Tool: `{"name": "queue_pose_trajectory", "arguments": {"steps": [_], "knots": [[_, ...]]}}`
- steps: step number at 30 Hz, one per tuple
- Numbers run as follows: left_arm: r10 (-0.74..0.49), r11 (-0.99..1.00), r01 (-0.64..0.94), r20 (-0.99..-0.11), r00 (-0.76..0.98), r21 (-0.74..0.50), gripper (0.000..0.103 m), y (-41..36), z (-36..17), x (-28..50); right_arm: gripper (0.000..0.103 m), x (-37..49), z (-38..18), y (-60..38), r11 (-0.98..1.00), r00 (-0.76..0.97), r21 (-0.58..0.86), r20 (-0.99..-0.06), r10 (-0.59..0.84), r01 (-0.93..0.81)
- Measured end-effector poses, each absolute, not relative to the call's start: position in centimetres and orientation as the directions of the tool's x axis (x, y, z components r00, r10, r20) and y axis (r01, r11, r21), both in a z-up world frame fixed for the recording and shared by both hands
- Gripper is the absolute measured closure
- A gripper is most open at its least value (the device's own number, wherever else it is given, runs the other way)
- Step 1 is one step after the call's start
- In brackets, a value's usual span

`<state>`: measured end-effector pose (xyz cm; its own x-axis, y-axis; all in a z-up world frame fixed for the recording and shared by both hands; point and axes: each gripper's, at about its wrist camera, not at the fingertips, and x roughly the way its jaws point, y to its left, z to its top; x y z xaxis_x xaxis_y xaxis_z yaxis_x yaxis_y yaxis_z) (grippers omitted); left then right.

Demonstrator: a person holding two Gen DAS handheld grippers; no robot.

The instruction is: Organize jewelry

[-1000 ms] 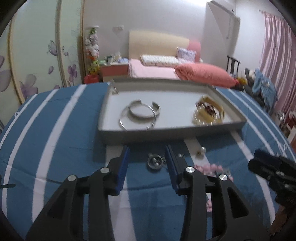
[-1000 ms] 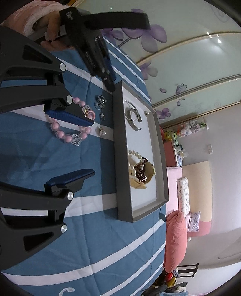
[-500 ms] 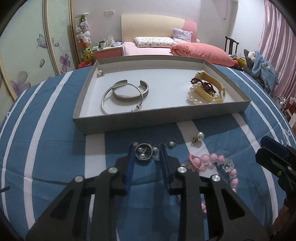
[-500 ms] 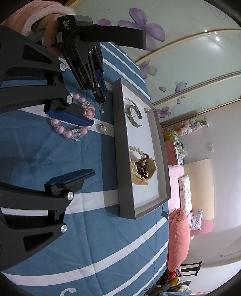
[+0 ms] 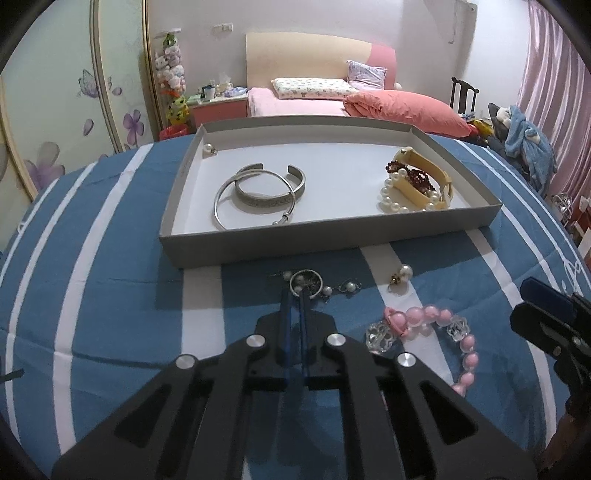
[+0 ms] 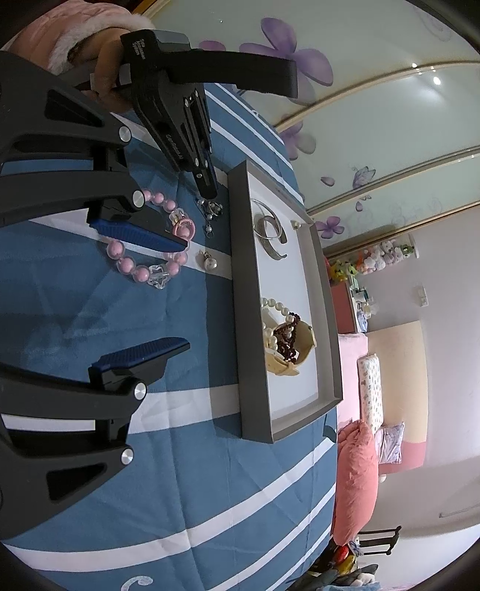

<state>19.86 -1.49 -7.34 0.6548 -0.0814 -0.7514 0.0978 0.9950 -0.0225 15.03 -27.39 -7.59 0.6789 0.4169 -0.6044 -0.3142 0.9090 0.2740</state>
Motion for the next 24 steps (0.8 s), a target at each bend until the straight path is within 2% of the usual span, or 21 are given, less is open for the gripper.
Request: {"name": "queue_pose_trajectory", "arguments": {"steps": [2, 9, 12, 15, 17, 18, 19, 22, 24], "knots": [[-0.072, 0.995, 0.103, -0.739, 0.670, -0.003, 0.057, -1.8, -7.1, 19.5, 0.054, 15.1, -7.6, -27.4, 0.908, 0.678, 0.276, -0.604, 0.419, -0.315], [-0.042, 0.991, 0.122, -0.733, 0.679, 0.056, 0.055, -3.4, -6.9, 20.6, 0.054, 15.2, -7.7, -27.4, 0.909, 0.675, 0.274, -0.610, 0.416, -0.313], [-0.030, 0.990, 0.123, -0.748, 0.664, 0.070, 0.058, -3.7, -7.4, 21.3, 0.054, 15.4, -7.7, -27.6, 0.910, 0.674, 0.276, -0.612, 0.415, -0.310], [-0.026, 0.990, 0.124, -0.767, 0.641, 0.070, 0.067, -3.9, -7.8, 21.9, 0.054, 15.6, -7.9, -27.7, 0.911, 0.672, 0.276, -0.615, 0.413, -0.307], [-0.024, 0.989, 0.126, -0.776, 0.630, 0.072, 0.076, -4.0, -8.0, 22.1, 0.054, 15.7, -8.0, -27.7, 0.910, 0.669, 0.278, -0.617, 0.414, -0.306], [-0.023, 0.989, 0.127, -0.777, 0.629, 0.073, 0.077, -4.1, -8.0, 22.2, 0.054, 15.7, -8.0, -27.6, 0.910, 0.667, 0.280, -0.618, 0.415, -0.307], [-0.025, 0.989, 0.128, -0.777, 0.629, 0.072, 0.082, -4.1, -8.0, 22.2, 0.054, 15.8, -8.1, -27.6, 0.909, 0.665, 0.281, -0.619, 0.417, -0.307], [-0.039, 0.991, 0.124, -0.775, 0.631, 0.052, 0.084, -3.7, -8.0, 22.0, 0.054, 15.7, -8.1, -27.5, 0.907, 0.661, 0.281, -0.621, 0.421, -0.313], [-0.046, 0.992, 0.119, -0.766, 0.642, 0.041, 0.094, -3.4, -7.8, 21.8, 0.054, 15.7, -8.0, -27.4, 0.906, 0.661, 0.280, -0.620, 0.423, -0.317]]}}
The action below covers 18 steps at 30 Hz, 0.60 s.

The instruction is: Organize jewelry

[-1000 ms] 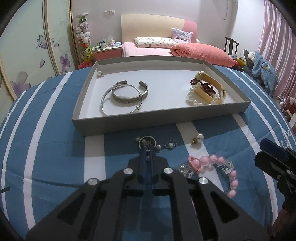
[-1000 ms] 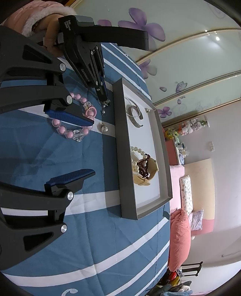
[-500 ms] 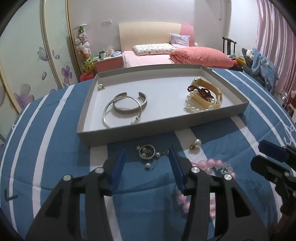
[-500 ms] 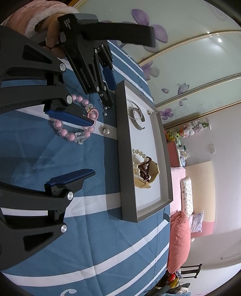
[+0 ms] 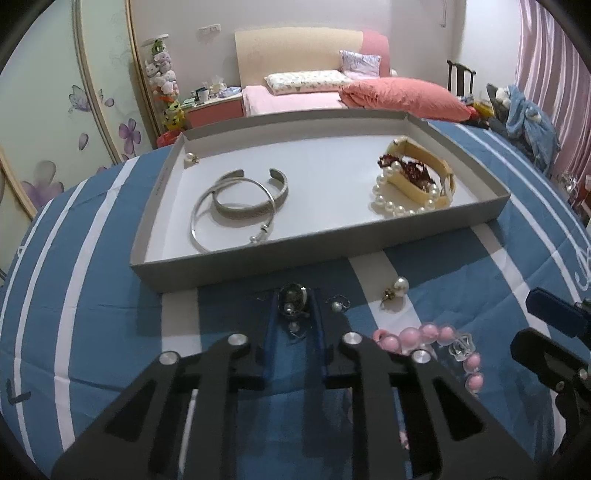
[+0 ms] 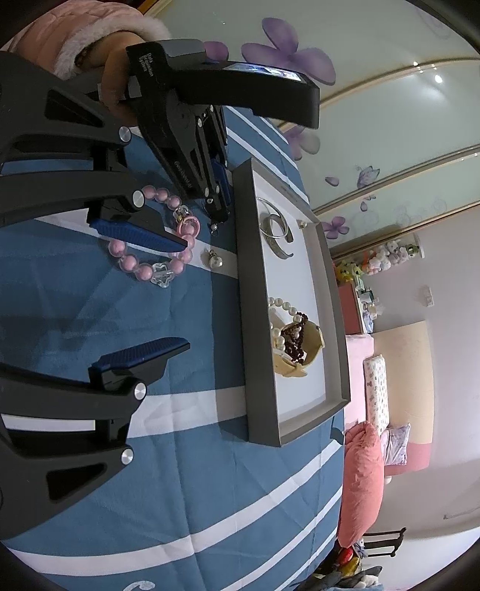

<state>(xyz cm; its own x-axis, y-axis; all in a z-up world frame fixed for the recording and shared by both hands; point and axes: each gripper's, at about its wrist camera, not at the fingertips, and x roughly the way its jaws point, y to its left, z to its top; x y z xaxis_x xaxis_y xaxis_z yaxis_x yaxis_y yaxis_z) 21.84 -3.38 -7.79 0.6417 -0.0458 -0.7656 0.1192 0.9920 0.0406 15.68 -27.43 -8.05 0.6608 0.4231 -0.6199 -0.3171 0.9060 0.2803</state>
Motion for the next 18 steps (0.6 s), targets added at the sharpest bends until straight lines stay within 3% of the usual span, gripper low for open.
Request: {"name": "queue_pose_trajectory", "arguments": {"steps": [7, 9, 10, 11, 18], "knots": [[-0.053, 0.997, 0.077, -0.753, 0.656, -0.003, 0.095, -0.9, -7.2, 21.1, 0.054, 15.5, -8.0, -27.1, 0.901, 0.652, 0.280, -0.622, 0.432, -0.331], [-0.064, 0.996, 0.086, -0.744, 0.666, -0.008, 0.087, -0.8, -7.0, 20.6, 0.054, 15.5, -8.2, -27.0, 0.900, 0.648, 0.279, -0.626, 0.434, -0.334], [-0.068, 0.996, 0.093, -0.740, 0.670, -0.006, 0.071, -0.9, -7.0, 20.4, 0.054, 15.5, -8.2, -26.9, 0.900, 0.647, 0.279, -0.626, 0.435, -0.335], [-0.068, 0.995, 0.100, -0.731, 0.679, 0.001, 0.065, -1.1, -6.9, 20.2, 0.054, 15.5, -8.2, -26.9, 0.900, 0.646, 0.279, -0.627, 0.435, -0.335], [-0.056, 0.994, 0.107, -0.728, 0.683, 0.024, 0.056, -0.9, -6.9, 19.6, 0.054, 15.7, -8.3, -27.5, 0.900, 0.649, 0.281, -0.625, 0.434, -0.332]]}}
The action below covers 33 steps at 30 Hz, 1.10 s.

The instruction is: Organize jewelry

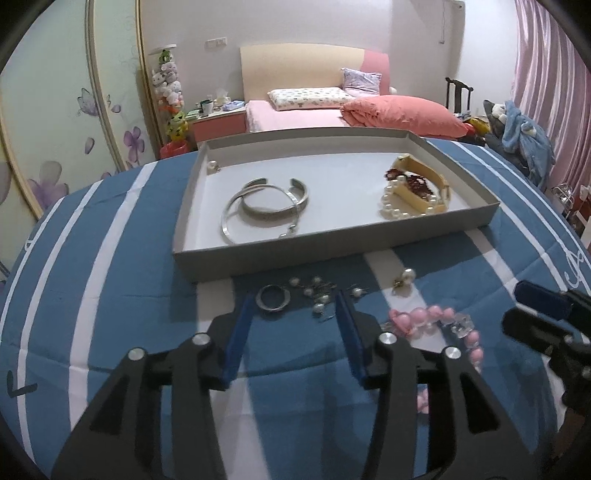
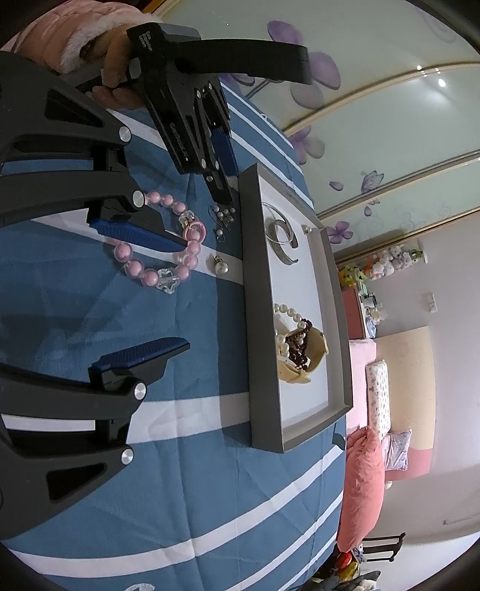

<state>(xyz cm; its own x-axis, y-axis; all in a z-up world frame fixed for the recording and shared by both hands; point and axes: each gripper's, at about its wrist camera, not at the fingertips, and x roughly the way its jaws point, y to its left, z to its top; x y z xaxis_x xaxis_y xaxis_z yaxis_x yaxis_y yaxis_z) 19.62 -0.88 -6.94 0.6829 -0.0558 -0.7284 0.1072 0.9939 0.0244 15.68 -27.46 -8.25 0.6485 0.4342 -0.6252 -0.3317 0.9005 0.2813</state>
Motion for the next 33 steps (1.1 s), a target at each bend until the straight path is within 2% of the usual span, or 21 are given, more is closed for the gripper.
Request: {"name": "queue_pose_trajectory", "arguments": {"steps": [8, 12, 18, 22, 33], "knots": [[-0.033, 0.998, 0.066, -0.756, 0.654, 0.013, 0.056, 0.5, -7.5, 20.9, 0.054, 16.4, -8.8, -27.9, 0.891, 0.632, 0.311, -0.628, 0.454, -0.331], [-0.018, 0.995, 0.088, -0.769, 0.639, 0.049, 0.057, -0.6, -7.8, 21.5, 0.054, 16.5, -8.8, -27.9, 0.888, 0.628, 0.319, -0.628, 0.460, -0.332], [-0.016, 0.994, 0.092, -0.782, 0.623, 0.053, 0.064, -1.1, -8.2, 22.4, 0.054, 16.6, -8.9, -28.2, 0.888, 0.627, 0.328, -0.629, 0.460, -0.323], [-0.024, 0.995, 0.089, -0.783, 0.622, 0.041, 0.081, -1.0, -8.3, 22.5, 0.054, 16.6, -8.9, -28.2, 0.888, 0.627, 0.328, -0.629, 0.460, -0.323], [-0.021, 1.000, 0.021, -0.778, 0.628, -0.010, 0.081, 1.8, -8.0, 21.0, 0.054, 16.3, -9.0, -27.2, 0.880, 0.599, 0.312, -0.646, 0.473, -0.358]]}}
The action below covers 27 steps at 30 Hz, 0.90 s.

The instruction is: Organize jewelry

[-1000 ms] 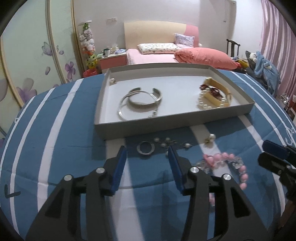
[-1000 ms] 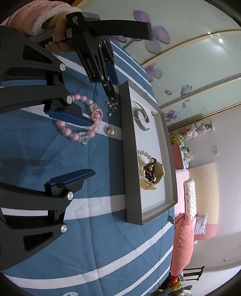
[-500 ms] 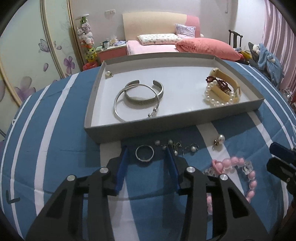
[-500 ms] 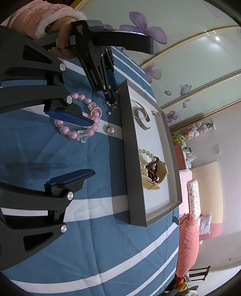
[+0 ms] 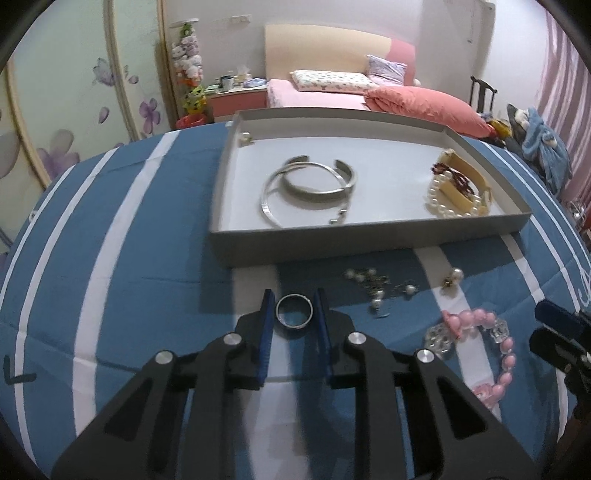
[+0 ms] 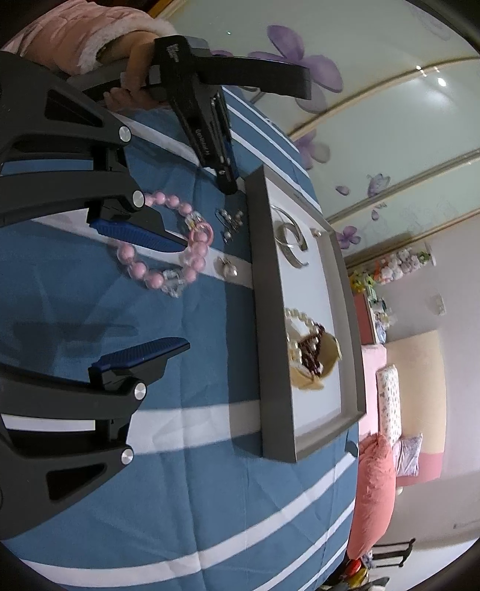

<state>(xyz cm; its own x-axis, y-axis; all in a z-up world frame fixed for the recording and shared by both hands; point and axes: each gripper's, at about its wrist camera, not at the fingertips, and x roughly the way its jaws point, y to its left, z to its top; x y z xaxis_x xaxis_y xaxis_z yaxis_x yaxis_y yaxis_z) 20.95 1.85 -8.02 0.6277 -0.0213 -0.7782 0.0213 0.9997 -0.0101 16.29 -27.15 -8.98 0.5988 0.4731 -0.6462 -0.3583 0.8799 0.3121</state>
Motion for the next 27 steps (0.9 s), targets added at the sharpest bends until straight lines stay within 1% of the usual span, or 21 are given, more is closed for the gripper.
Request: {"name": "queue_pose_trajectory", "arguments": {"steps": [2, 4, 6, 12, 17, 18, 19, 24, 27], "knots": [[-0.014, 1.000, 0.004, -0.777, 0.629, -0.015, 0.081, 2.5, -8.0, 20.8, 0.056, 16.2, -9.0, -26.3, 0.876, 0.584, 0.297, -0.657, 0.476, -0.381], [-0.012, 1.000, -0.007, -0.777, 0.630, -0.021, 0.081, 3.0, -7.9, 20.6, 0.061, 16.2, -9.0, -25.5, 0.874, 0.571, 0.279, -0.670, 0.474, -0.398], [-0.011, 1.000, -0.013, -0.776, 0.630, -0.025, 0.081, 3.4, -7.9, 20.5, 0.063, 16.3, -9.2, -24.6, 0.876, 0.558, 0.252, -0.691, 0.460, -0.411], [-0.019, 0.999, -0.013, -0.773, 0.634, -0.036, 0.081, 3.7, -7.8, 20.1, 0.070, 17.0, -9.7, -23.7, 0.898, 0.548, 0.188, -0.737, 0.397, -0.397], [-0.024, 0.999, -0.011, -0.773, 0.633, -0.039, 0.081, 3.7, -7.8, 20.2, 0.071, 17.5, -9.8, -23.9, 0.905, 0.550, 0.185, -0.742, 0.384, -0.383], [-0.023, 0.999, -0.010, -0.773, 0.634, -0.038, 0.081, 3.7, -7.8, 20.2, 0.075, 17.6, -9.8, -23.8, 0.906, 0.551, 0.174, -0.744, 0.377, -0.385], [-0.023, 0.999, -0.011, -0.773, 0.634, -0.038, 0.081, 3.7, -7.8, 20.2, 0.083, 17.5, -9.8, -23.7, 0.914, 0.559, 0.143, -0.751, 0.350, -0.380], [-0.025, 0.999, -0.010, -0.774, 0.632, -0.040, 0.081, 3.7, -7.7, 20.3, 0.084, 17.4, -9.7, -24.5, 0.920, 0.568, 0.149, -0.747, 0.345, -0.363], [-0.024, 0.999, -0.010, -0.774, 0.633, -0.039, 0.081, 3.7, -7.7, 20.2, 0.084, 17.3, -9.2, -26.1, 0.932, 0.605, 0.172, -0.721, 0.339, -0.319]]}}
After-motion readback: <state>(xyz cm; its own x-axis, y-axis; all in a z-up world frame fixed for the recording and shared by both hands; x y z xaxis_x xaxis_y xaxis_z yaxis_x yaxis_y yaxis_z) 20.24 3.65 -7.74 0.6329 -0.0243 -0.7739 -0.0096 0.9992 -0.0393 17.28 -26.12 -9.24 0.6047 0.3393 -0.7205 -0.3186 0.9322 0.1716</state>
